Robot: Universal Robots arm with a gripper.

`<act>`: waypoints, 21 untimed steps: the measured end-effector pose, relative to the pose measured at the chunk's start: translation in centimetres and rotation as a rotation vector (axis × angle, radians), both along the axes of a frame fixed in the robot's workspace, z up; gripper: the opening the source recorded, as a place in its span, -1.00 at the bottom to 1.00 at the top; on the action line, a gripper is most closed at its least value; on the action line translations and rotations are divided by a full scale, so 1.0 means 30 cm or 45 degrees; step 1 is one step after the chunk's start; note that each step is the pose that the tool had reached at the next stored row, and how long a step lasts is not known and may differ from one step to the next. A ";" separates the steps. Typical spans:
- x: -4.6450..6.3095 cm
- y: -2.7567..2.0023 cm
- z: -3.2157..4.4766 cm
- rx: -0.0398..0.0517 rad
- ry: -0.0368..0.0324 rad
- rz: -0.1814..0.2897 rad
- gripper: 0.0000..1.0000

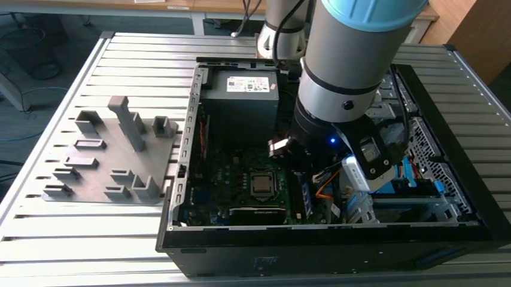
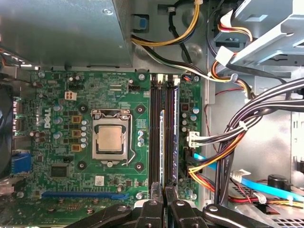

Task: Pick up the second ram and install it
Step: 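Insert the second ram into the second slot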

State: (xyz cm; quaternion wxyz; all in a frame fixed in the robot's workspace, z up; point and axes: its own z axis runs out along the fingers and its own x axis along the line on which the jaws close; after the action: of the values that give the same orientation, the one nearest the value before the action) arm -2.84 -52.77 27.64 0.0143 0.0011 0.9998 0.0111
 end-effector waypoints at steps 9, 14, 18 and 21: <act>0.000 0.000 -0.009 0.000 0.0000 0.000 -0.73; 0.000 0.000 -0.015 0.000 0.0000 0.000 -0.73; 0.000 0.000 -0.022 0.000 0.0000 0.000 -0.73; 0.000 0.000 -0.027 0.000 0.0000 0.000 -0.73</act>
State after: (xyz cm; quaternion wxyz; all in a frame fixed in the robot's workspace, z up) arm -2.84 -52.77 26.83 0.0143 0.0011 0.9998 0.0111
